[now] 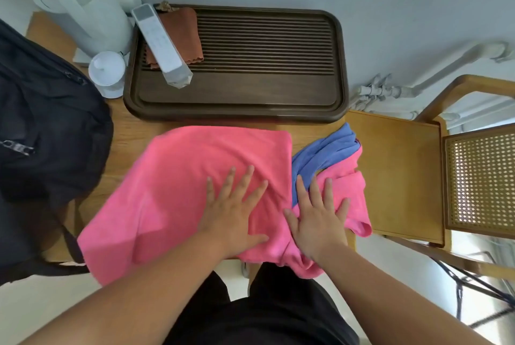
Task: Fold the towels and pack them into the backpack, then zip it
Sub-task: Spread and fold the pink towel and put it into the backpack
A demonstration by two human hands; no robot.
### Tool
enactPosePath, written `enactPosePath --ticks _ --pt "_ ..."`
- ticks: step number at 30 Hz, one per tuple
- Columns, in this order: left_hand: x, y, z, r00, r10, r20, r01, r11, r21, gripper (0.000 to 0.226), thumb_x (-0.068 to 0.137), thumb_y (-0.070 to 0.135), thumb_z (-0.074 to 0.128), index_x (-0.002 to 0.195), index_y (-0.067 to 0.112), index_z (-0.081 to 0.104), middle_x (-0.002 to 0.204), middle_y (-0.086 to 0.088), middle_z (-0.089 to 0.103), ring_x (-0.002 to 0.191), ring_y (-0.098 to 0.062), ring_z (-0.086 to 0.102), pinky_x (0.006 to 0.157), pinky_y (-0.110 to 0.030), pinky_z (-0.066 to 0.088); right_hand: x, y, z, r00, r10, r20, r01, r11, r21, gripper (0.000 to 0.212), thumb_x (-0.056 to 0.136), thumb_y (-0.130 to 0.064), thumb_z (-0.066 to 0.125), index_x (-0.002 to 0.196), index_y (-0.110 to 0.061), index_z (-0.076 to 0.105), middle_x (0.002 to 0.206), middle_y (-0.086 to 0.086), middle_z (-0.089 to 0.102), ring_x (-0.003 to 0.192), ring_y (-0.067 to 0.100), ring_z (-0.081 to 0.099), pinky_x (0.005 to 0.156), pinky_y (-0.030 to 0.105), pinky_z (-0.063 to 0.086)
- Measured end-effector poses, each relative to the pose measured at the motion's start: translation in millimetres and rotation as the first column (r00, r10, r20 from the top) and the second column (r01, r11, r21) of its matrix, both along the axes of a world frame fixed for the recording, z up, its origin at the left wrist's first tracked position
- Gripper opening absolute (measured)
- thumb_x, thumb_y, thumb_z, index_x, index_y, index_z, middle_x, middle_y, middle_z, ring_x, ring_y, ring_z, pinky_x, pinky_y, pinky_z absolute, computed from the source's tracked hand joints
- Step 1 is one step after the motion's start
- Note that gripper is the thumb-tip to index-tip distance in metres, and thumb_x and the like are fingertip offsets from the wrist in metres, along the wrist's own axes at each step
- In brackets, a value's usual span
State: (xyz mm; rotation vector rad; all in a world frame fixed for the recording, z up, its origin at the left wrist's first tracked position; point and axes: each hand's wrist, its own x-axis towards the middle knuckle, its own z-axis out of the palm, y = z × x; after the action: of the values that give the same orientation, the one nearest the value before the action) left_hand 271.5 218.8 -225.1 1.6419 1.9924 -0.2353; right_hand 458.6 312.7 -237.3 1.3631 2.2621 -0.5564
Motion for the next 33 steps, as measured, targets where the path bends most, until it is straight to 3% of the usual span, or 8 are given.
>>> enactPosePath --ticks 6,11,17,21,24,26,29,33 --pt "18.3 5.1 -19.9 0.997 -0.073 -0.013 0.072 0.996 -0.062 0.127 0.065 0.09 0.051 0.151 0.038 -0.027 0.15 0.006 -0.051 0.141 -0.032 -0.042 0.107 -0.079 -0.011 27.7 23.6 -8.9 0.975 0.222 0.022 -0.223 0.972 0.078 0.067 0.094 -0.069 0.001 0.148 -0.04 -0.028 0.165 -0.004 -0.019 0.149 0.023 -0.028 0.118 0.064 -0.007" --pt "31.4 11.1 -18.6 0.999 -0.022 -0.03 0.02 0.997 -0.08 0.135 0.06 0.092 0.052 0.147 0.036 -0.034 0.15 0.004 -0.052 0.141 -0.036 -0.042 0.103 -0.081 -0.008 48.9 43.9 -9.5 0.972 0.233 -0.01 -0.231 0.969 0.088 0.071 0.091 -0.07 -0.001 0.151 -0.039 -0.02 0.159 -0.003 -0.03 0.147 0.022 -0.03 0.122 0.058 0.001" --pt "16.5 0.8 -5.9 0.999 -0.034 -0.037 0.034 0.999 0.0 0.119 0.069 0.091 0.042 0.155 0.036 -0.02 0.159 0.002 -0.038 0.147 -0.03 -0.032 0.114 -0.066 -0.016 43.0 32.4 -3.3 0.964 0.267 -0.018 -0.266 0.963 0.041 0.078 0.092 -0.073 0.01 0.152 -0.035 -0.023 0.161 0.005 -0.03 0.148 0.027 -0.028 0.121 0.057 -0.004" --pt "-19.1 -24.2 15.7 0.985 0.141 -0.097 -0.139 0.99 0.033 0.095 0.084 0.077 0.043 0.158 0.037 -0.001 0.167 -0.002 -0.018 0.153 -0.03 -0.015 0.119 -0.057 -0.009 29.5 26.4 1.0 0.972 0.22 -0.08 -0.218 0.976 0.026 0.076 0.098 -0.066 0.025 0.16 -0.027 0.003 0.165 0.008 -0.02 0.152 0.028 -0.017 0.121 0.054 -0.003" --pt "-55.1 -52.9 32.2 0.925 0.336 -0.177 -0.323 0.941 0.099 0.086 0.086 0.068 0.051 0.157 0.032 0.019 0.167 -0.009 0.007 0.152 -0.033 0.008 0.121 -0.054 0.01 14.8 24.7 10.6 0.975 0.094 -0.202 -0.056 0.981 0.185 0.067 0.094 -0.062 0.033 0.146 -0.02 0.041 0.161 0.017 0.023 0.145 0.038 0.027 0.118 0.055 0.022" --pt "-77.6 -72.0 38.8 0.858 0.456 -0.237 -0.439 0.89 0.124 0.082 0.086 0.064 0.056 0.154 0.026 0.03 0.162 -0.011 0.022 0.144 -0.035 0.023 0.116 -0.05 0.022 -1.3 22.3 16.9 0.959 -0.022 -0.281 0.115 0.942 0.316 0.064 0.089 -0.061 0.04 0.133 -0.016 0.05 0.144 0.018 0.041 0.128 0.04 0.041 0.109 0.054 0.032" --pt "-105.4 -97.9 39.8 0.76 0.6 -0.251 -0.591 0.798 0.116 0.084 0.082 0.062 0.062 0.149 0.021 0.034 0.152 -0.01 0.035 0.133 -0.037 0.036 0.11 -0.049 0.035 -27.9 12.7 23.3 0.938 -0.067 -0.34 0.196 0.912 0.361 0.062 0.087 -0.061 0.044 0.134 -0.02 0.05 0.141 0.016 0.042 0.129 0.039 0.039 0.108 0.057 0.028" --pt "-131.8 -116.8 31.6 0.72 0.668 -0.191 -0.675 0.737 0.034 0.092 0.079 0.06 0.065 0.15 0.016 0.029 0.147 -0.01 0.039 0.133 -0.037 0.037 0.105 -0.048 0.04 -60.0 -9.1 24.2 0.959 0.006 -0.284 0.11 0.914 0.391 0.059 0.09 -0.064 0.045 0.138 -0.031 0.046 0.151 0.011 0.034 0.141 0.036 0.028 0.113 0.063 0.02"
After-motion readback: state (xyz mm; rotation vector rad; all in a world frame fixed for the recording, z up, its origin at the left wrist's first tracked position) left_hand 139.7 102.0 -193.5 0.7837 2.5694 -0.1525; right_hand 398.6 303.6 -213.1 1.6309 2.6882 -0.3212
